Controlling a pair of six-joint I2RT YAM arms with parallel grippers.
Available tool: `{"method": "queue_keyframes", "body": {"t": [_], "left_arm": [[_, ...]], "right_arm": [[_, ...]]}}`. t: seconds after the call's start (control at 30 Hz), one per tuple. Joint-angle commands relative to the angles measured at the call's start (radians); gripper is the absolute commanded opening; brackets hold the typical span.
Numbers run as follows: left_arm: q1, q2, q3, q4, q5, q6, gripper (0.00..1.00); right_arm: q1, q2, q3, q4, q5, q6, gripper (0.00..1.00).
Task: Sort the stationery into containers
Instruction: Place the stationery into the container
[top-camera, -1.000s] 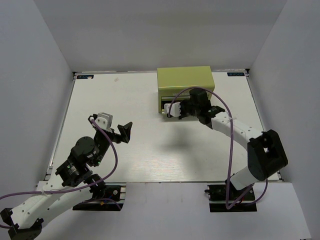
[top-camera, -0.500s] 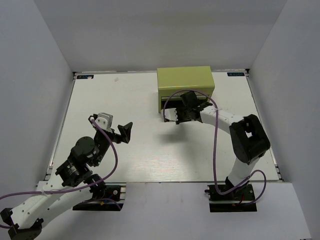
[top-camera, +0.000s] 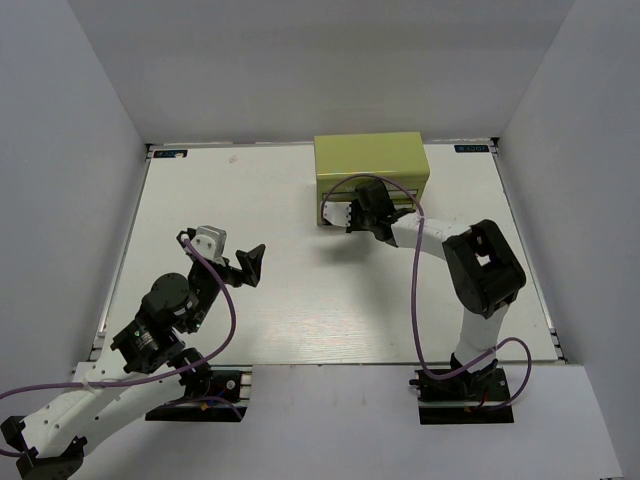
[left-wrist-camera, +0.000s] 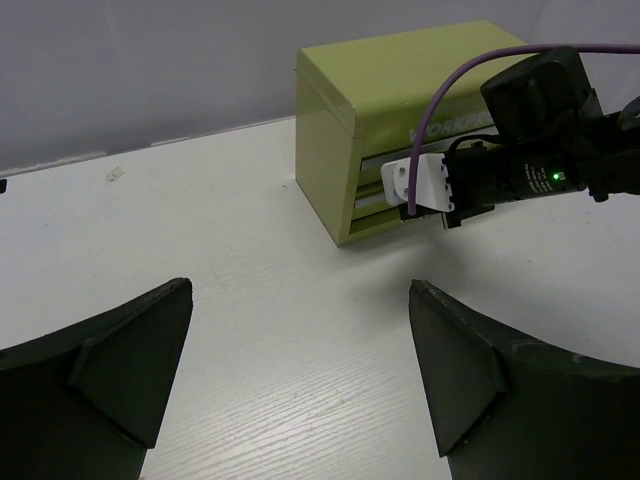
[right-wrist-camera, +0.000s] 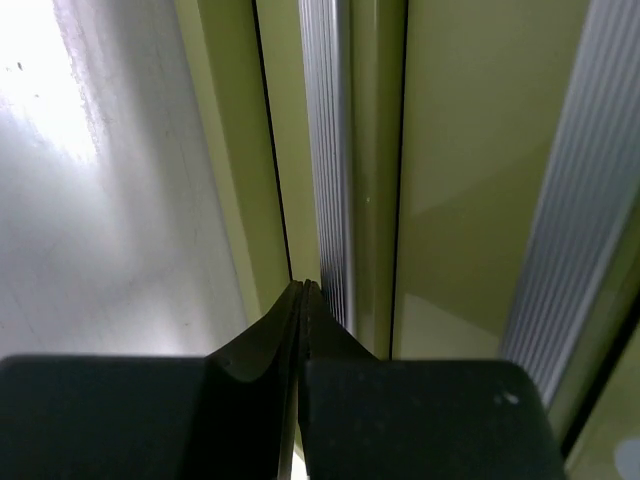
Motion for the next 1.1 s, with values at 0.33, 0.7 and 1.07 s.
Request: {"method": "queue_keyframes", "body": {"t": [0.33, 0.7, 1.07], "left_arm": [[0.002, 0.003, -0.001, 0.009, 0.019, 0.005, 1.00], [0.002, 0.021, -0.001, 0.018, 0.097, 0.005, 1.00], [0.002, 0.096, -0.010, 0.018, 0.196, 0.014, 1.00]], "right_arm": [[0.004, -0.171, -0.077, -0.082, -0.162, -0.004, 0.00], [-0.002, -0.633, -0.174, -0.194, -0.289, 0.617, 0.43], [-0.001, -1.141, -0.377, -0.185, -0.116, 0.975, 0.90]]}}
